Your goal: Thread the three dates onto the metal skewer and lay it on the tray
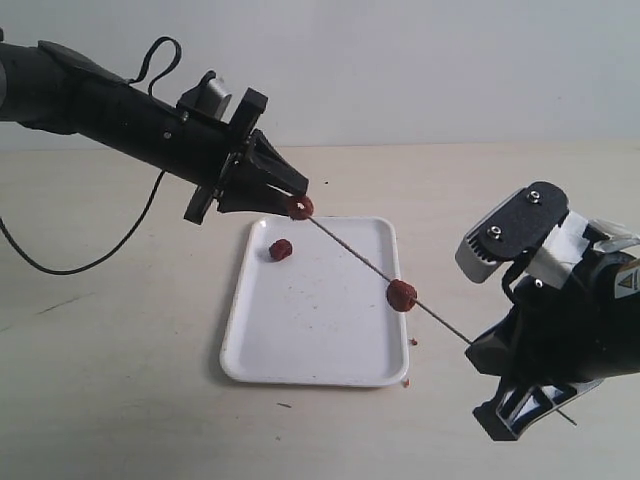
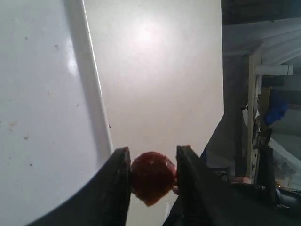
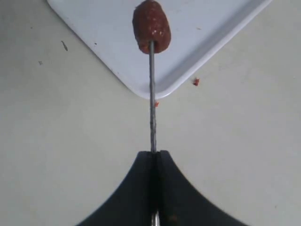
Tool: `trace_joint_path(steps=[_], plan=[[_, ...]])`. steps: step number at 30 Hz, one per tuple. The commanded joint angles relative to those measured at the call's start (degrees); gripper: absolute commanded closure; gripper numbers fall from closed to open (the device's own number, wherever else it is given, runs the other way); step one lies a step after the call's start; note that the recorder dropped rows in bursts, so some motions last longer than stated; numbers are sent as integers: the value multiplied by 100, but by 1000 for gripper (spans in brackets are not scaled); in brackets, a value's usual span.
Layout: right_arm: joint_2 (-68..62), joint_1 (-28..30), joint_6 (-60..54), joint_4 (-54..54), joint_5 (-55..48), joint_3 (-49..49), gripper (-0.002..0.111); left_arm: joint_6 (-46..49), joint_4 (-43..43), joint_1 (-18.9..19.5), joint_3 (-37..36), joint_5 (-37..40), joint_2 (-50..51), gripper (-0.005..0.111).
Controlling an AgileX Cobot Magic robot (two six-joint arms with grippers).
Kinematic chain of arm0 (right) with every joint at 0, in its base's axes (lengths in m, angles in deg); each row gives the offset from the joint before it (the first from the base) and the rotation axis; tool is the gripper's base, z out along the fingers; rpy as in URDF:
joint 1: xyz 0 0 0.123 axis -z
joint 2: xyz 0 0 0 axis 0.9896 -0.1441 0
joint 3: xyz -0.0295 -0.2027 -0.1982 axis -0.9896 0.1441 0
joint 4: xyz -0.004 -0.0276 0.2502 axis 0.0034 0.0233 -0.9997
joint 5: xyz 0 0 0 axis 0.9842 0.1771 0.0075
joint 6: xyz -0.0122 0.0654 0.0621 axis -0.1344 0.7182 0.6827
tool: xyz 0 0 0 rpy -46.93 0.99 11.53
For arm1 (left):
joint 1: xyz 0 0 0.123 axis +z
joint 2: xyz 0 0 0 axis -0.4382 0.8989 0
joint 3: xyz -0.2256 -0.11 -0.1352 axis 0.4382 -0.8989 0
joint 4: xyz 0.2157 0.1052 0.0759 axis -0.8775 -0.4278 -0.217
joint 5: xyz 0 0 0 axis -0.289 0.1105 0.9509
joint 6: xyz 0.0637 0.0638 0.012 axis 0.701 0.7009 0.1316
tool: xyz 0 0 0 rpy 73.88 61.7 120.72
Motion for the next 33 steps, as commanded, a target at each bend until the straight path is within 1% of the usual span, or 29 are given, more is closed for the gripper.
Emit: trace_joint_path(steps=[1,8,10,12,15,17,22,33], plan=[[-221,19,7,-42,227,-51,108,59,105,-111,-2,112,-60,72],[-488,19,238,-44,612,-51,108,97,-34,-114,-2,112,-70,72],[-542,19,288,-44,754,-51,108,164,-47,-114,-2,112,-70,74],[-566,19,288,-44,878,-51,108,198,-47,-114,-2,112,-70,81],[-566,19,288,-44,1004,-51,108,352,-27,-114,-2,112,-70,101],[-566,19,288,-44,1070,-51,108,368,-14,-114,-2,112,-70,107],[-566,19,273,-44,1190,-65,108,367,-14,-114,-2,112,-70,107],[-984,19,273,-44,944,-768,108,367,0,-114,-2,112,-70,107]])
